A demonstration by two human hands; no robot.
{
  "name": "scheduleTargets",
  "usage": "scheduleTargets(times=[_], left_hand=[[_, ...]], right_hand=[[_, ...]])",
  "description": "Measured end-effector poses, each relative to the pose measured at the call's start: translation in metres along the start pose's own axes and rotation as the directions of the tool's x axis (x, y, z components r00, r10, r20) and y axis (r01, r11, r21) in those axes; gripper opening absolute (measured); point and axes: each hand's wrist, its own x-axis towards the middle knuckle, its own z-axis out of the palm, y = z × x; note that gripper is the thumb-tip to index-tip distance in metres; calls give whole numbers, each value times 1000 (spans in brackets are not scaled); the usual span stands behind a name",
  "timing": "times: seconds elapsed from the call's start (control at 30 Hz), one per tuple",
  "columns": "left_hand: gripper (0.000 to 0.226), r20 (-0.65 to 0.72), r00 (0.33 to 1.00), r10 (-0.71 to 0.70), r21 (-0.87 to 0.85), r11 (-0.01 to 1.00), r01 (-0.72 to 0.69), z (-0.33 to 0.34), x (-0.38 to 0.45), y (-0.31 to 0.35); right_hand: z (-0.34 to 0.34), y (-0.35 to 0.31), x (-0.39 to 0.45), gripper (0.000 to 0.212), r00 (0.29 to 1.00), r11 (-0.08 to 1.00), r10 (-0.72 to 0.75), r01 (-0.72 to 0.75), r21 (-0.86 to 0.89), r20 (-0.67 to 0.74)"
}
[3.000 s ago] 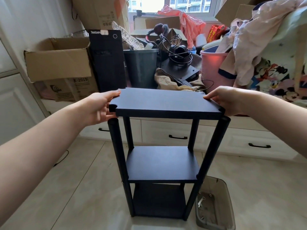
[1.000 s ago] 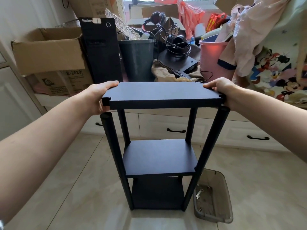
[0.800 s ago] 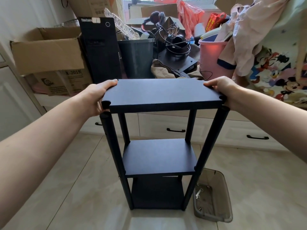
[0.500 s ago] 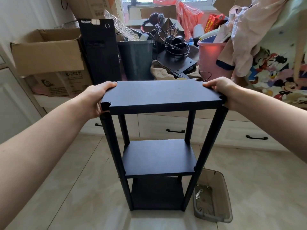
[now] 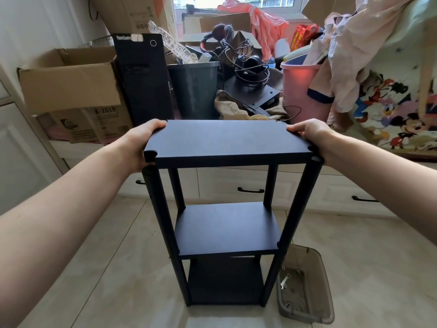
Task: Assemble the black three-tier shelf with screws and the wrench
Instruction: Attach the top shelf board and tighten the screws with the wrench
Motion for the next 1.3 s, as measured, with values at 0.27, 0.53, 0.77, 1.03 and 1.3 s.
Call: scheduleTargets(times=[0.27,0.53,0.77,1.03,1.3], left_hand=[[28,-22,999,-49,-21,999,48,-1,6,3],[23,-70,995,-64,-60,996,60,4,7,12],[21,-87,996,4,42,999,0,3,10,4],[26,-128,990,56,86,995,-45,2,13,-7],[30,-200,977,77,149,988,-48,7,9,-16]], right_hand=[[-2,-2,5,27,1000,1000,26,-26,-4,0],[-2,-9,7,10,999,997,37,-37,65,-1],[-4,-10,0,12,999,999,38,-38,0,-2],[-1,-9,1,13,999,994,-6,2,-112,-39],[-3,0,0,17,999,988,28,-30,-154,-16]])
